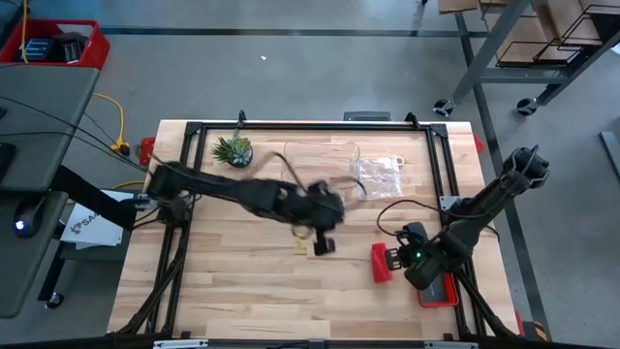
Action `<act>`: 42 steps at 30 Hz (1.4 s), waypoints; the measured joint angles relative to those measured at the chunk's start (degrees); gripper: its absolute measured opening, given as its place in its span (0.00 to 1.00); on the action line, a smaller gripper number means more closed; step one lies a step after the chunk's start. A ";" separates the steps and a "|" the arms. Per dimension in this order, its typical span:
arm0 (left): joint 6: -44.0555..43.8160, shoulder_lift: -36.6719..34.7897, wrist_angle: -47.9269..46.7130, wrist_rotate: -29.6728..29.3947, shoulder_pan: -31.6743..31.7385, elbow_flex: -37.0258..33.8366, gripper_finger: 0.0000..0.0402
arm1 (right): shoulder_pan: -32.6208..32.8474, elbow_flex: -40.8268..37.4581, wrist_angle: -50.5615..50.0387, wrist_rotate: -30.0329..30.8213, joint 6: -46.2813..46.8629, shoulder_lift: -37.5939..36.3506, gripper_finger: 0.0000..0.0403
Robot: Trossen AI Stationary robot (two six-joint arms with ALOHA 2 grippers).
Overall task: Roll bandage
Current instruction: Open the transparent zip bag
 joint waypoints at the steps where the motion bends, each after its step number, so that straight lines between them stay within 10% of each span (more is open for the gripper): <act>1: -0.61 -2.60 0.82 -1.45 0.31 -1.90 0.00 | 0.00 0.00 0.01 0.75 -0.05 -0.20 0.00; 10: -12.29 -24.19 9.91 -12.89 0.83 -19.84 0.00 | -7.68 0.00 -4.98 8.23 -6.11 -1.68 0.01; 25: -27.73 -29.04 -10.54 -13.05 8.19 -26.50 0.28 | -52.03 -0.79 -6.94 4.71 -50.29 -3.15 0.45; 34: -9.82 -27.44 5.49 6.05 25.77 -32.09 0.46 | -74.94 -2.80 4.11 -1.44 -64.68 -3.10 0.46; 42: -15.99 -26.72 24.11 24.27 35.93 -43.94 0.47 | -83.71 -3.33 6.49 -10.63 -72.16 -0.85 0.46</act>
